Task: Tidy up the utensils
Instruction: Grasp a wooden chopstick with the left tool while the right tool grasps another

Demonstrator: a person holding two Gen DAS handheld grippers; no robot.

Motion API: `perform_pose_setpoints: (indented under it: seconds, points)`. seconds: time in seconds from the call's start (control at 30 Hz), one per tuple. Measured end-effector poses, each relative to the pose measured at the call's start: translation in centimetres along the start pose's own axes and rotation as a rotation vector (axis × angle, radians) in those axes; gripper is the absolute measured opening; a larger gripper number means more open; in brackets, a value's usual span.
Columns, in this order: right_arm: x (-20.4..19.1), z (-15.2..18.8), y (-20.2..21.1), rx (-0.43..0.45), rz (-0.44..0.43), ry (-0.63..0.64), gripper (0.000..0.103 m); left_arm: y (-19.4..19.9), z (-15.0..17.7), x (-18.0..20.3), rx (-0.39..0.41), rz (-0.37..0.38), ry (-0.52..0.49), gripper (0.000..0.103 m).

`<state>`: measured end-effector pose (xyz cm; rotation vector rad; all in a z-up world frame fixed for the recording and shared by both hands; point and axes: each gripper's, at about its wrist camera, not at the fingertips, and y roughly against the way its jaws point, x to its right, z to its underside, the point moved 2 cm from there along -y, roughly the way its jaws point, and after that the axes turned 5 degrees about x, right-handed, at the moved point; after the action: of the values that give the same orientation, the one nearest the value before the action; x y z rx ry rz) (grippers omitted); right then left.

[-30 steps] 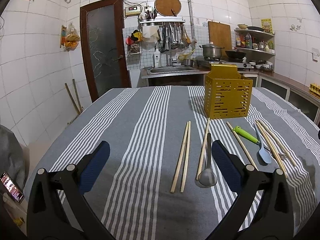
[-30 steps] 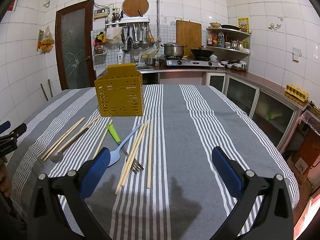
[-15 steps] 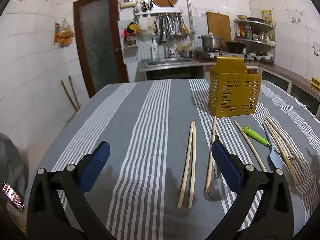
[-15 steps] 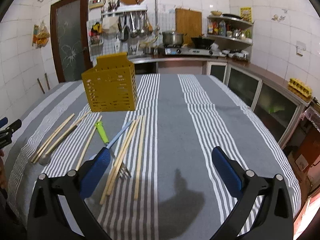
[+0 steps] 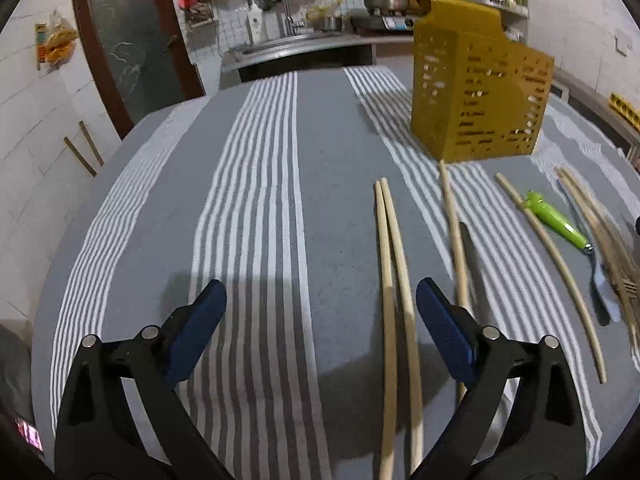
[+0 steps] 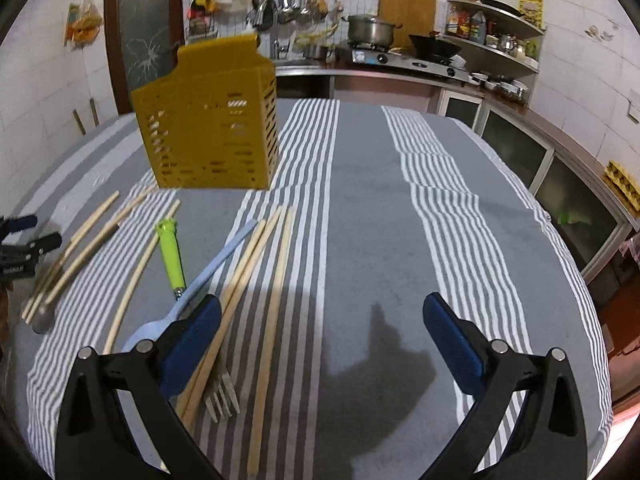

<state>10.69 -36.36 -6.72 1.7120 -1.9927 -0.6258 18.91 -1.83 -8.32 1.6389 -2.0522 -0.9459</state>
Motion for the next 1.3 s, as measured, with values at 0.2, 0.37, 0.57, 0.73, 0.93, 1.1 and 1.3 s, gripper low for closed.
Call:
perform_pose_setpoints:
  seconds: [0.2,0.37,0.57,0.73,0.93,1.1,1.3]
  points:
    - [-0.6,-0.3,-2.3,-0.056,0.005,0.032,0.098,-3.1,-0.9,0.0,-0.067,-0.016,-0.027,0.089]
    - [-0.9,-1.3,-4.8,-0.115,-0.004,0.048,0.088,-5.2,-2.5,0.2,-0.112,-0.019,-0.028,0.087]
    - [-0.9,-2.9,-8.4,-0.206,-0.009,0.02,0.062,-6.7,-4.6,1.5,-0.148,-0.022,-0.042,0.083]
    - [-1.7,-4.2,-10.4,-0.278,-0.038,0.031,0.043,-7.9,-5.8,2.9,-0.175,-0.029,-0.036,0.081]
    - [-2.8,-5.0,-11.0,-0.325,-0.066,0.044,0.006,-8.0,-6.1,4.7,-0.175,0.036,-0.067,0.031]
    - [-2.1,-5.5,-10.3,-0.313,-0.111,-0.009,0.006,-7.5,-6.8,5.3,-0.189,0.088,-0.058,0.004]
    - [-0.9,-8.3,-6.2,-0.19,-0.154,-0.061,0.006,-4.0,-8.8,4.1,-0.108,0.144,0.012,0.004]
